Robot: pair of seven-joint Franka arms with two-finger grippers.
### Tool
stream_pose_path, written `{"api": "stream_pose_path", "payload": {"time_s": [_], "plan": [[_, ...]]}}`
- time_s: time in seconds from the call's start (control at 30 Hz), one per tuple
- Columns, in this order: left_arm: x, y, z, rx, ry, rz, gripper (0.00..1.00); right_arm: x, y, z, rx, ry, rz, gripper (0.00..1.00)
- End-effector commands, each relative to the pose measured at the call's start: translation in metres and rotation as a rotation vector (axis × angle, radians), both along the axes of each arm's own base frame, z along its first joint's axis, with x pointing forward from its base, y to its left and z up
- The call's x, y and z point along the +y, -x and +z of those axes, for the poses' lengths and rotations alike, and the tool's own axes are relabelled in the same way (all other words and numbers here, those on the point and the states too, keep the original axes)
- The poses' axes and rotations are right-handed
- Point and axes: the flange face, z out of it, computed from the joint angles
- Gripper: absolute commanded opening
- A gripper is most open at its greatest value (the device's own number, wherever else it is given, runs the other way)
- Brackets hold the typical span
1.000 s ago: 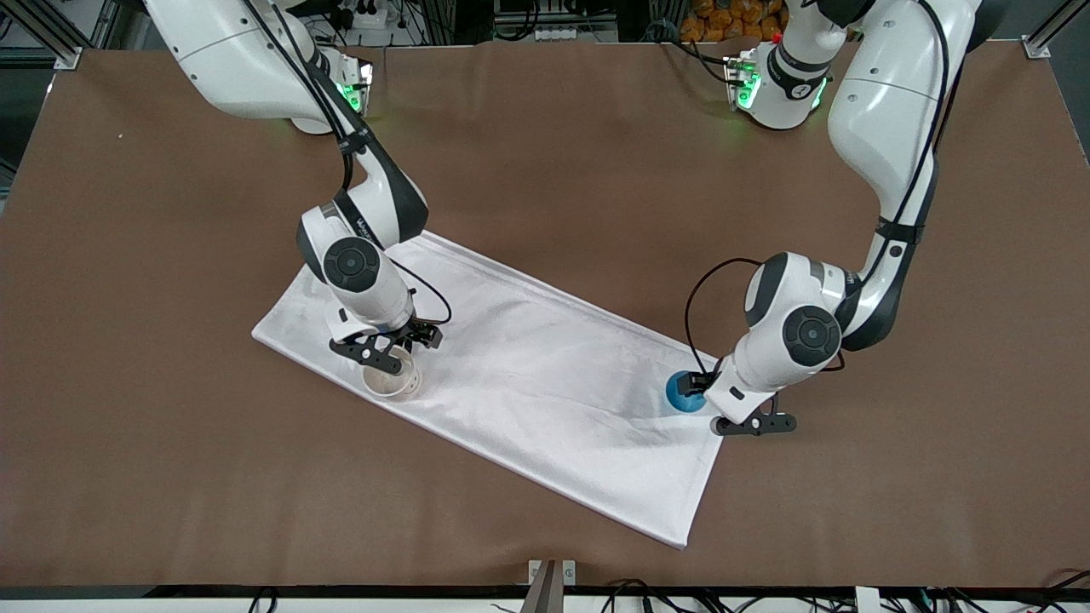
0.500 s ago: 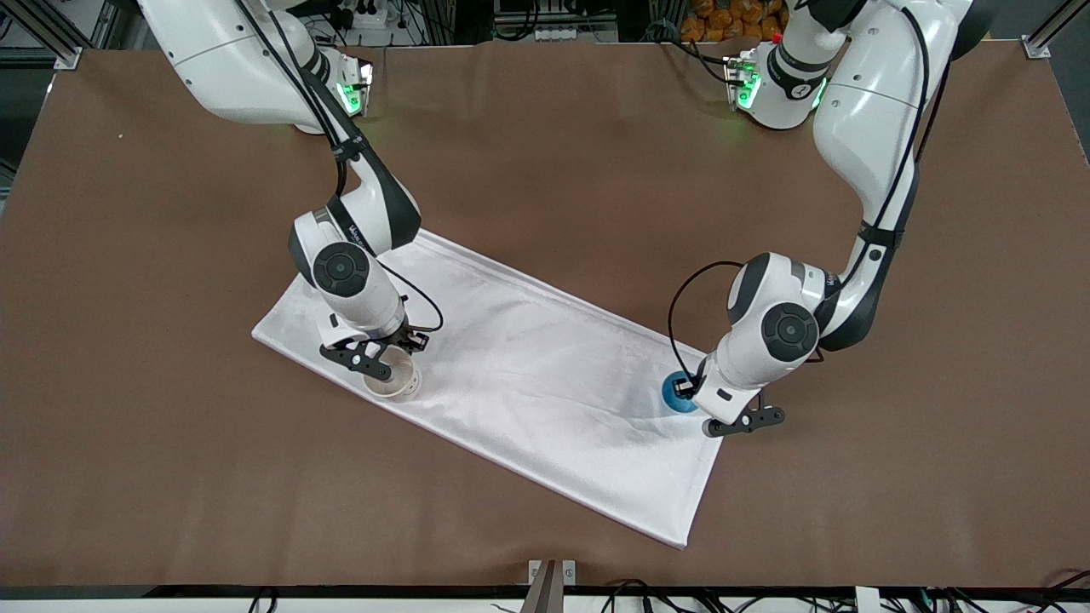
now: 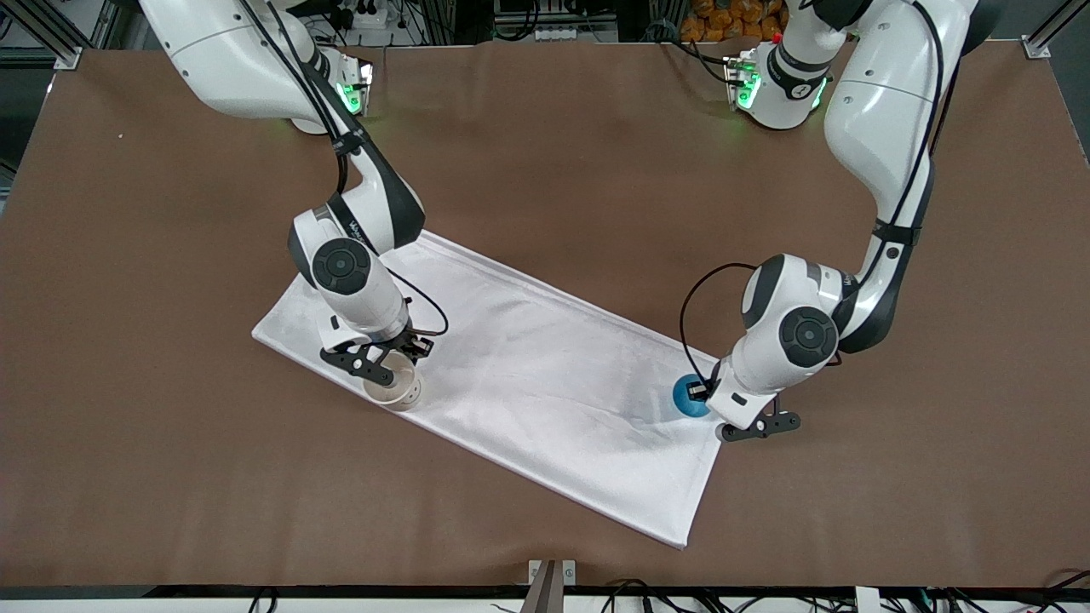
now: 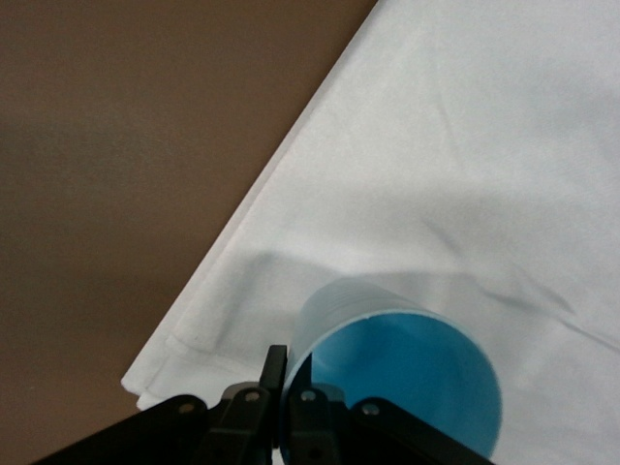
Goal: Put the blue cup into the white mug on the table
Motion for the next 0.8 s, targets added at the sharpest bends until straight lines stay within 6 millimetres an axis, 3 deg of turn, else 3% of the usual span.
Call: {"api": "stream_pose_path", "payload": {"time_s": [0.0, 0.2, 0.37, 0.67, 0.77], "plan": [[0.017, 0.009, 0.028, 0.051, -0.043, -0.059, 0.00, 0.044, 0.005, 0.038, -0.010, -0.005, -0.006, 0.00], [0.049, 0.035, 0.050, 0.078, -0.062, -0.103, 0.00, 0.096, 0.020, 0.065, -0.032, -0.045, 0.047, 0.00], [0.078, 0.063, 0.071, 0.078, -0.075, -0.140, 0.00, 0.146, 0.048, 0.079, -0.045, -0.058, 0.104, 0.00], [0.113, 0.105, 0.091, 0.055, -0.087, -0.177, 0.00, 0.249, 0.114, 0.047, -0.013, -0.083, 0.115, 0.00], [0.119, 0.115, 0.094, 0.057, -0.085, -0.193, 0.00, 0.268, 0.130, 0.040, -0.007, -0.086, 0.130, 0.00]]}}
